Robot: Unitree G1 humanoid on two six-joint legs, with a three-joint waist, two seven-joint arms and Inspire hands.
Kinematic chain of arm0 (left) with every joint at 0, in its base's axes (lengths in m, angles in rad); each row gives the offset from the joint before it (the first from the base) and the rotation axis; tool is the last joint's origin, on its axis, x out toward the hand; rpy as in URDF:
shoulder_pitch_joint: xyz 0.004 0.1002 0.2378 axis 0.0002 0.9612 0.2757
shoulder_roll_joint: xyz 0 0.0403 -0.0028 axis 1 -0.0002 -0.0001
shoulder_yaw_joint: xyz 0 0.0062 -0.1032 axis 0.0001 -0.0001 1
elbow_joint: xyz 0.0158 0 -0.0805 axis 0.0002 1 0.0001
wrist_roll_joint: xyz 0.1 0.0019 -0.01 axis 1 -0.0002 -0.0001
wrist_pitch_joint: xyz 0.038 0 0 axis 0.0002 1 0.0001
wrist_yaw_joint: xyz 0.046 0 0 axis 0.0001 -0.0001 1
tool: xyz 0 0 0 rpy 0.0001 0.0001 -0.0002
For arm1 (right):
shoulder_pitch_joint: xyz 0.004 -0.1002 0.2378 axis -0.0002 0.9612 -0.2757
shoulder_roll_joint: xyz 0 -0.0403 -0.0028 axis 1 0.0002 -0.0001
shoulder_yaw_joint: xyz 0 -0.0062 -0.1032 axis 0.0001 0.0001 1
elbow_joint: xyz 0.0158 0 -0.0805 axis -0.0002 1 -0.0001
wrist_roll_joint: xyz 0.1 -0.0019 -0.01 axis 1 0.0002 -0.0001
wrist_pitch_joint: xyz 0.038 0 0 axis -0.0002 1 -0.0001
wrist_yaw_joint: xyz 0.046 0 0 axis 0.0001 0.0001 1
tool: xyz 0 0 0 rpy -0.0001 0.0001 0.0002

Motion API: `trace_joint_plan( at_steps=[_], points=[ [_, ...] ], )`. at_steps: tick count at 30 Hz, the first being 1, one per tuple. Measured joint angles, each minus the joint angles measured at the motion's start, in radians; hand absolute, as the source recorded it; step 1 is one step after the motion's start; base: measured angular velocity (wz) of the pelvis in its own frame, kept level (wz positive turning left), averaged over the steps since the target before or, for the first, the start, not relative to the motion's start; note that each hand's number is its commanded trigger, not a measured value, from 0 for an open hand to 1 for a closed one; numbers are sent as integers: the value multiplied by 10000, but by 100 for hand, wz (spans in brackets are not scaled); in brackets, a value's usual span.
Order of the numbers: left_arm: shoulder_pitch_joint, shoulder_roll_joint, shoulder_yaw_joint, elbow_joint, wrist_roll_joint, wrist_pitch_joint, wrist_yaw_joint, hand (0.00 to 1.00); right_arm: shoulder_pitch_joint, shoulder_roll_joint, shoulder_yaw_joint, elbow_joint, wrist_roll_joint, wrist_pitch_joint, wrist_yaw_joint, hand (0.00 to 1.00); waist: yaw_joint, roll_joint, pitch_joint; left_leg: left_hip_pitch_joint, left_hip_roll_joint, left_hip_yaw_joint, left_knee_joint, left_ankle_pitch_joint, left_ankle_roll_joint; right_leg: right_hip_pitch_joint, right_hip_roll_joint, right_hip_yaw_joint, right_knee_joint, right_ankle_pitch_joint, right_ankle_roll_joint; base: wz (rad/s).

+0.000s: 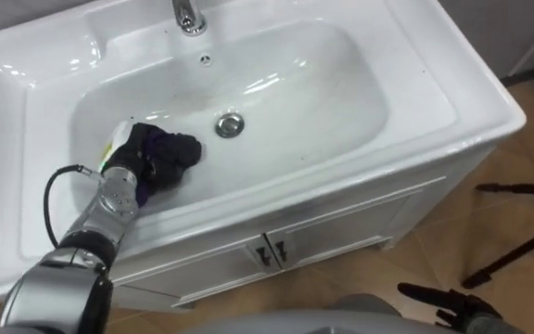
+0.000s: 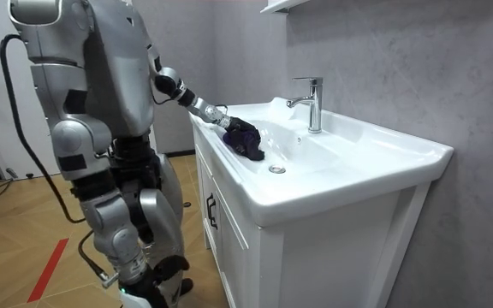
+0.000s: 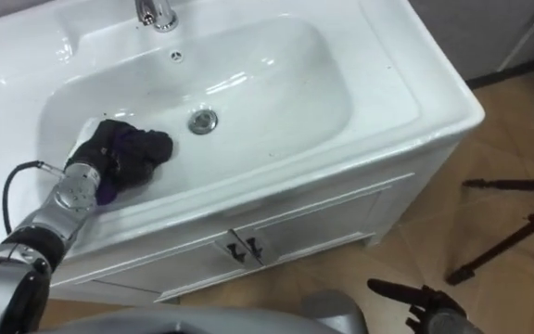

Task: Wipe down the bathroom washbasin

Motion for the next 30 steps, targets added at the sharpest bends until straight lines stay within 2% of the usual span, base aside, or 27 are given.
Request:
trace_joint_plan(
  at_steps=[1,3,7,10,14,19,24,30],
  points=[
    [227,1,81,-212,207,0,0,100,1,1,-274,-2,-195,-25,-1,0,34,45,-28,107,5,-47,3,0,-1,151,-3,-73,-74,-31,-43,17],
    [465,0,206,-374,483,-3,-2,100,-18,-3,-577,-8,-683,-63,-20,0,152,42,-34,293,5,-138,2,0,-2,325,-6,-108,-102,-128,-108,4],
    [956,-7,430,-855,820,-3,-9,100,55,-3,-834,-305,-1313,-174,-118,0,286,133,-83,454,26,-506,-3,14,-28,678,33,-395,-248,-250,-254,12],
    [1262,-6,479,-1049,853,-2,-6,100,74,-5,-1008,-310,-1603,-279,-268,0,310,150,-84,744,54,-535,-200,67,-116,1037,74,-561,-415,-301,-341,11],
    [1408,-7,637,-1121,839,-2,13,100,182,-14,-1005,-308,-1602,-296,-471,0,489,177,-71,989,157,-551,-399,25,-207,1348,168,-862,-584,-353,-418,-4],
    [1696,-7,911,-1606,762,39,16,100,199,-92,-1032,-340,-1581,-313,-768,0,540,180,-64,1116,196,-645,-579,32,-219,1445,163,-1575,-634,-381,-461,-2],
    [1939,-8,969,-2254,765,51,16,100,192,-68,-1015,-336,-1605,-347,-767,0,558,100,-9,1244,187,-650,-840,80,-375,1489,163,-1749,-739,-381,-460,3],
    [1978,-7,970,-2621,774,96,16,100,201,-17,-907,-336,-1815,-355,-747,0,564,-30,42,1232,176,-649,-803,47,-424,1457,148,-1779,-755,-384,-438,1]
  ],
)
